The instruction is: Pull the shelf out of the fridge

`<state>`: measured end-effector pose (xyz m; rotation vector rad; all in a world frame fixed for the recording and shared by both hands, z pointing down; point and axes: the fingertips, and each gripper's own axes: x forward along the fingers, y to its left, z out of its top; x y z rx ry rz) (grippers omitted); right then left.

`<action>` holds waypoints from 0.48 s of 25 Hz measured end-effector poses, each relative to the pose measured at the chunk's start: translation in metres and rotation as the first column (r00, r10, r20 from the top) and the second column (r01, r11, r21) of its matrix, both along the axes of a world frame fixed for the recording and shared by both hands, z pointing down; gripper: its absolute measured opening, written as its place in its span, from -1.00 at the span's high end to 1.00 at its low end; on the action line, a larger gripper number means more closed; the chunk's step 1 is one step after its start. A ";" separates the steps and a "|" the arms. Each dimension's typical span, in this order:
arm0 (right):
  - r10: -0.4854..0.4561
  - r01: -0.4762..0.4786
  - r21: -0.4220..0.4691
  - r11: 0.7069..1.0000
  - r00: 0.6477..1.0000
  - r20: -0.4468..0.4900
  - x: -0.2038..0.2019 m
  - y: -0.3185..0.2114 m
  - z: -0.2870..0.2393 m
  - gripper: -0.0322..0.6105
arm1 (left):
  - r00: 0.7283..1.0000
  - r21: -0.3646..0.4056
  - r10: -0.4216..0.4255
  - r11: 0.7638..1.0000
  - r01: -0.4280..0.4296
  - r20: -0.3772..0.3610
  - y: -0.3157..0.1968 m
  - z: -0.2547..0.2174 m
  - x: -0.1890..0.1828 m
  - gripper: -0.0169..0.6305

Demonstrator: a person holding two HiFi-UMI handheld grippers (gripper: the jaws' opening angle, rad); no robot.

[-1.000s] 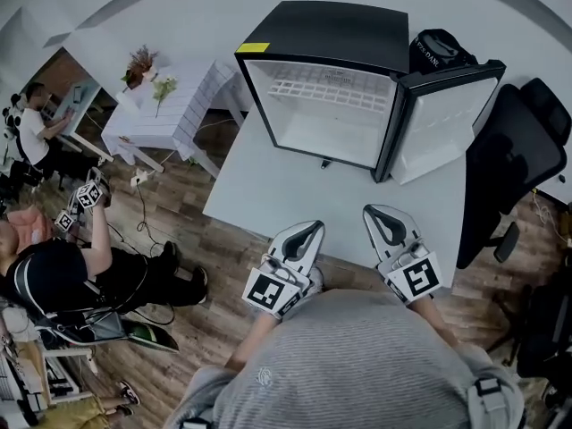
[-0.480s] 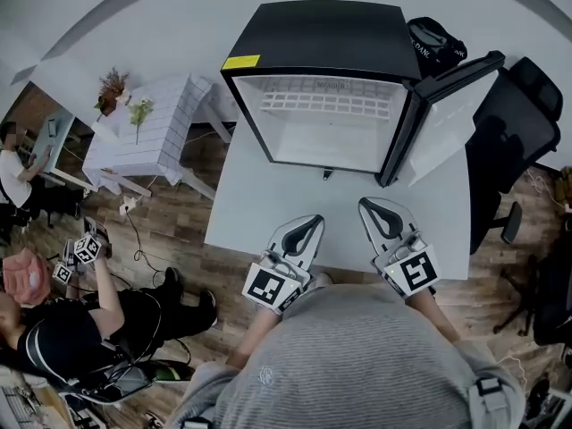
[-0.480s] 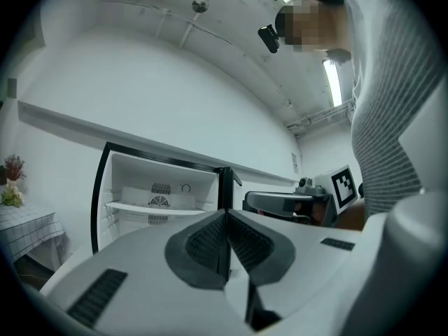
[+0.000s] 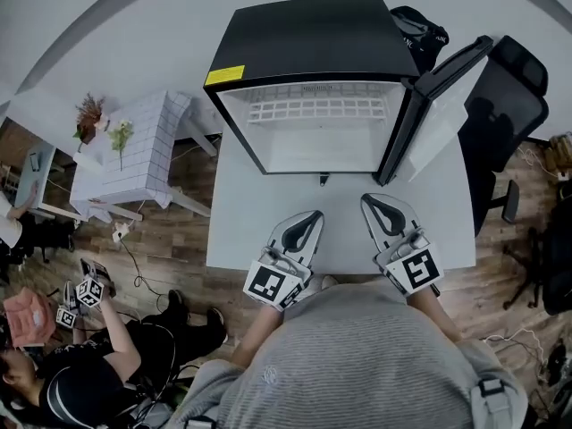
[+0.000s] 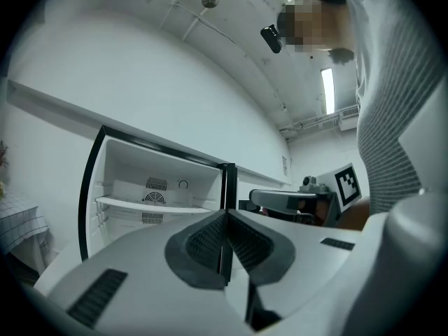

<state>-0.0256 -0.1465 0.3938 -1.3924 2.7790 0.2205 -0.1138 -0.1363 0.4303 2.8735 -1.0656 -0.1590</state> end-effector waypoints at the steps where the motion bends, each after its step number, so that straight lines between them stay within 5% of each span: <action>1: 0.009 -0.009 0.000 1.000 1.000 -0.001 0.001 -0.001 0.002 0.86 | 1.000 -0.001 0.006 1.000 -0.006 -0.002 -0.003 0.001 0.000 0.90; 12: 0.012 -0.013 -0.021 1.000 1.000 -0.017 -0.001 -0.012 0.004 0.86 | 0.999 -0.018 0.028 0.999 -0.029 -0.035 -0.022 0.005 0.008 0.90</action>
